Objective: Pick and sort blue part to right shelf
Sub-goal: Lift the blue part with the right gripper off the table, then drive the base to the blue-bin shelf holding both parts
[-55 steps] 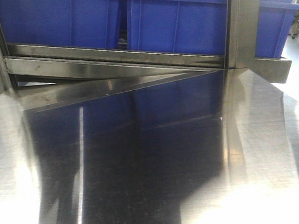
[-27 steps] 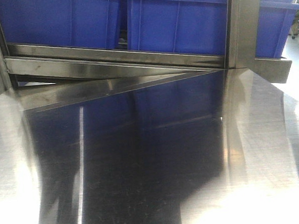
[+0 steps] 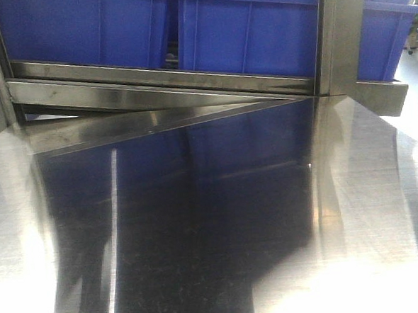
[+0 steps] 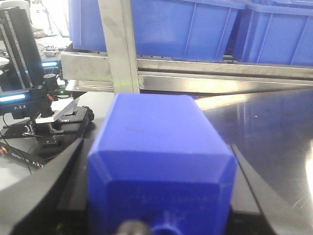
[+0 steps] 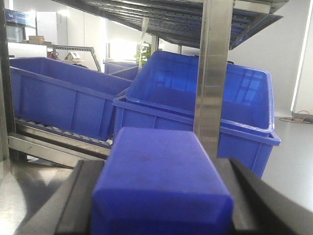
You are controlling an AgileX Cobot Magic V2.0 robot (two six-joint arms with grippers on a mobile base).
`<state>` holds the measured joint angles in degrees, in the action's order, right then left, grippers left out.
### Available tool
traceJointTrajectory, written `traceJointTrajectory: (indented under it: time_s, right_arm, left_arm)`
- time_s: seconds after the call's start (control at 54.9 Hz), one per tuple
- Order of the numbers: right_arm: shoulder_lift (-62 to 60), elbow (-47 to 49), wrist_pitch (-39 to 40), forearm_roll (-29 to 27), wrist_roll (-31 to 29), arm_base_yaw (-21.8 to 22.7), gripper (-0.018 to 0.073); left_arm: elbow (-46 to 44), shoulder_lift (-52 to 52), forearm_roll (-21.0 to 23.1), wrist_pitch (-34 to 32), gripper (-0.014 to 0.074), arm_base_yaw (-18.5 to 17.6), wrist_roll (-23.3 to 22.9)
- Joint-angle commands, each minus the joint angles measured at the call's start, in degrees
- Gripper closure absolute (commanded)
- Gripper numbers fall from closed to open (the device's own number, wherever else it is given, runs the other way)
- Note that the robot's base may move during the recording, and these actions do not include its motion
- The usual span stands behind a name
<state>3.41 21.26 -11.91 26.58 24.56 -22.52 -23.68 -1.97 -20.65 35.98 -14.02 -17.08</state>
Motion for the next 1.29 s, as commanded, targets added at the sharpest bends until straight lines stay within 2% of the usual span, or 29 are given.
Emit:
traceJointTrajectory:
  time_s: [0.0,1.274]
  right_arm:
    - [0.58,1.62,4.27,1.22,-0.54,0.07,0.0354]
    - [0.77,1.51,4.27,1.22,-0.54,0.07,0.0354]
  left_arm:
    - [-1.57,-0.76,-0.97,-4.96,0.0317,-0.08,-0.64]
    - [-1.57,-1.00,-0.97,-4.99,0.0317,-0.08,-0.64]
